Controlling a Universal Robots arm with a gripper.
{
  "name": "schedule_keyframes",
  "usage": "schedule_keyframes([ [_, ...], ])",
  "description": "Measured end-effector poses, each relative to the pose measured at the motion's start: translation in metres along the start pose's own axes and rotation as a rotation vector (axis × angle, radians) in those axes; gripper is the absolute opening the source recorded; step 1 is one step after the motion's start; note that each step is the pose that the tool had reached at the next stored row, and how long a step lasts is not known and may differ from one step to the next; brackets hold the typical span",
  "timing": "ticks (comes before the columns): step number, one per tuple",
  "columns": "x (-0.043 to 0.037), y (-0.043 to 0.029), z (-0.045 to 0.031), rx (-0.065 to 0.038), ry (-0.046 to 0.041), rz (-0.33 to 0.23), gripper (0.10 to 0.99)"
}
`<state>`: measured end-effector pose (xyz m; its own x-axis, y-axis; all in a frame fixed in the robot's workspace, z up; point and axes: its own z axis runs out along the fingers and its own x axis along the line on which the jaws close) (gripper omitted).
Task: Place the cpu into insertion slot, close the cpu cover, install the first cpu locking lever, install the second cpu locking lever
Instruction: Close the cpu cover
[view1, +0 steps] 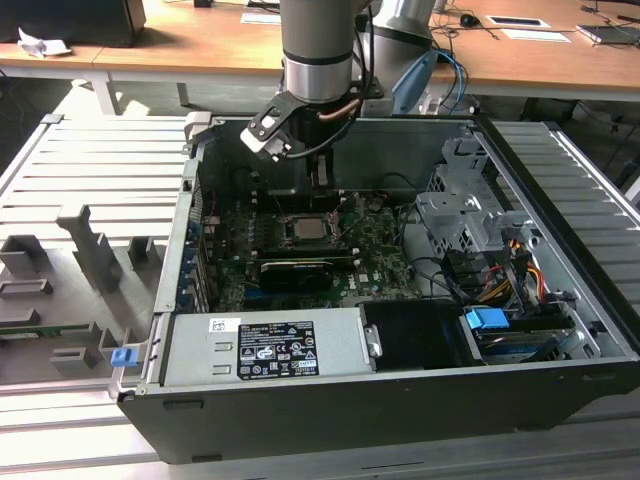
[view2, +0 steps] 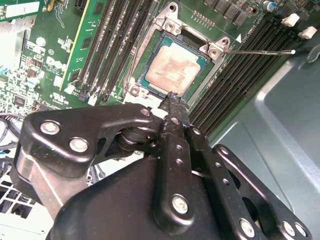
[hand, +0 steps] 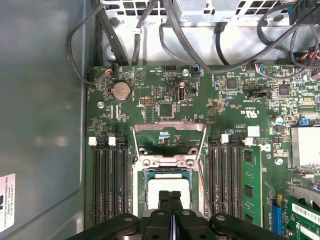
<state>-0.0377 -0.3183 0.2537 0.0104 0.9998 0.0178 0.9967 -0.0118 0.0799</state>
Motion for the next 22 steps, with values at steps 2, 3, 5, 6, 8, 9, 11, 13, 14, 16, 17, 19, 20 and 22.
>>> schedule_keyframes([
  [2,0.0001,0.0001,-0.0006,0.0,-0.0003,0.0,0.106],
  [3,0.0002,0.0001,-0.0011,0.0,-0.0005,0.0,0.106],
  [5,0.0002,0.0001,-0.0016,0.0,-0.0007,0.0,0.106],
  [6,0.0003,0.0002,-0.002,0.0,-0.0008,0.0,0.106],
  [8,0.0003,0.0002,-0.0029,0.0,-0.001,0.0,0.106],
  [9,0.0003,0.0003,-0.0032,0.0,-0.001,0.0,0.106],
  [11,0.0003,0.0003,-0.0038,0.0,-0.001,0.0,0.106],
  [13,0.0003,0.0004,-0.0045,0.0,-0.0011,0.0,0.106],
  [14,0.0003,0.0004,-0.0049,0.0,-0.0011,0.0,0.106],
  [16,0.0003,0.0004,-0.0055,0.0,-0.0012,0.0,0.106],
  [17,0.0004,0.0005,-0.0059,0.0,-0.0012,0.0,0.106],
  [19,0.0004,0.0005,-0.0068,0.0,-0.0012,0.0,0.106],
  [20,0.0004,0.0006,-0.0071,0.0,-0.0013,0.0,0.106],
  [22,0.0004,0.0006,-0.0078,0.0,-0.0014,0.0,0.106],
])
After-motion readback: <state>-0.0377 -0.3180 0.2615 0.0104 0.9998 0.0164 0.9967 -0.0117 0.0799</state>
